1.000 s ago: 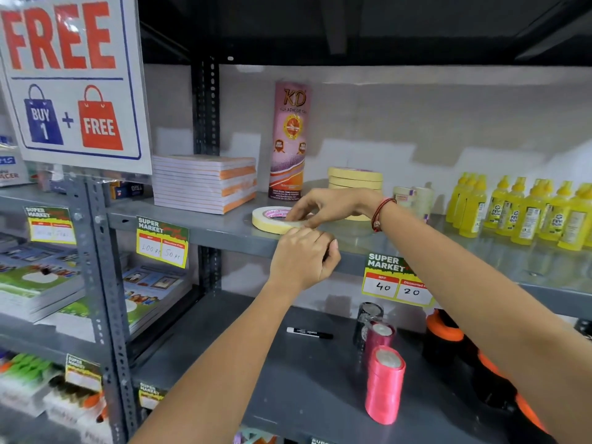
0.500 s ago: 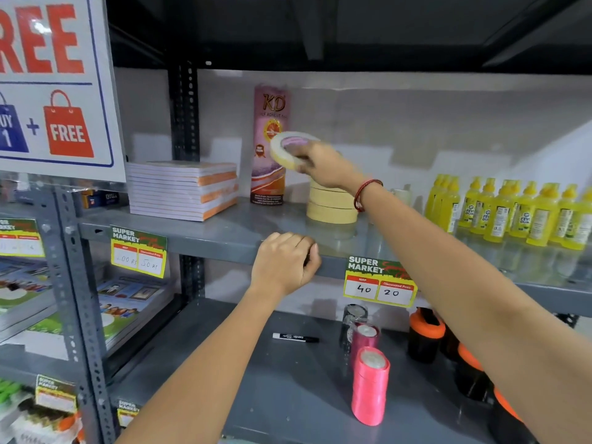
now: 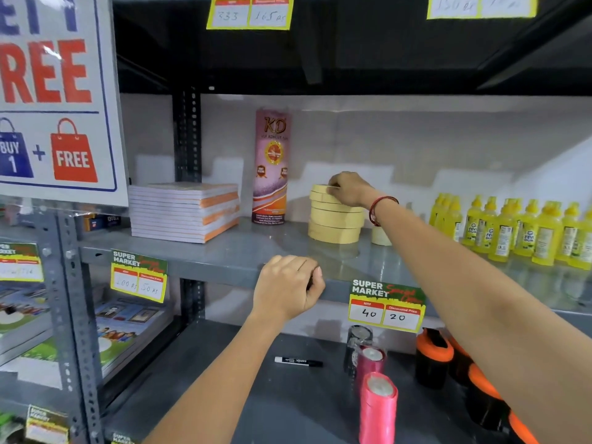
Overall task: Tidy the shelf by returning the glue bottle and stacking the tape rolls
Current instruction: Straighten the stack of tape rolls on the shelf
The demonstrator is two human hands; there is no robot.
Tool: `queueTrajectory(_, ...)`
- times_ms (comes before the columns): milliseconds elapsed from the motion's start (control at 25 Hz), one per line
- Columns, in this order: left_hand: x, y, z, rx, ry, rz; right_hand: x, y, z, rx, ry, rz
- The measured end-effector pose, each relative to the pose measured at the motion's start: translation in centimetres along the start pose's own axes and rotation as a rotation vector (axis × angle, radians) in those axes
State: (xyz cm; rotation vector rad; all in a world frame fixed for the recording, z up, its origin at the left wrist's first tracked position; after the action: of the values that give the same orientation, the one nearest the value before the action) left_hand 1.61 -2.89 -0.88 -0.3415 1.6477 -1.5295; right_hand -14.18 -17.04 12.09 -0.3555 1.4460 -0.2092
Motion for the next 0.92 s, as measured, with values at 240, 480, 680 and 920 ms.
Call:
queueTrajectory(240,-0.1,0.0,-0.1,0.014,-0.009,-0.010,0.5,-0.5,0.0,0.108,-0.007,-0.004)
queueTrajectory(480,-0.1,0.0,0.0,0.001,0.004,0.015,0.6,-0.9,-0.5,0.116,-0.042,-0.002)
queueTrajectory(680,0.0,-0.1,0.0,-0.012,0.010,0.049,0.3,-1.2,-1.1,0.106,-0.084,0.074)
queueTrajectory(920,-0.1,-0.1,-0.1,-0.016,0.013,0.075,0.5,-1.1,-1.0,0.113,-0.084,0.036)
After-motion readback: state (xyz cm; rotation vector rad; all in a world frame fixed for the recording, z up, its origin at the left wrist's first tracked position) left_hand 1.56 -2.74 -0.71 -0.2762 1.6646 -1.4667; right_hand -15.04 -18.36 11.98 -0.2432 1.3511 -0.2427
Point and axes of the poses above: each hand's wrist, its own y-axis away from the middle knuckle, its own x-axis out of the palm, z = x × y, the point moved 6 cm from there along -y, towards the middle knuckle, and after that the axes turned 5 degrees about z, right-handed, at the moved point
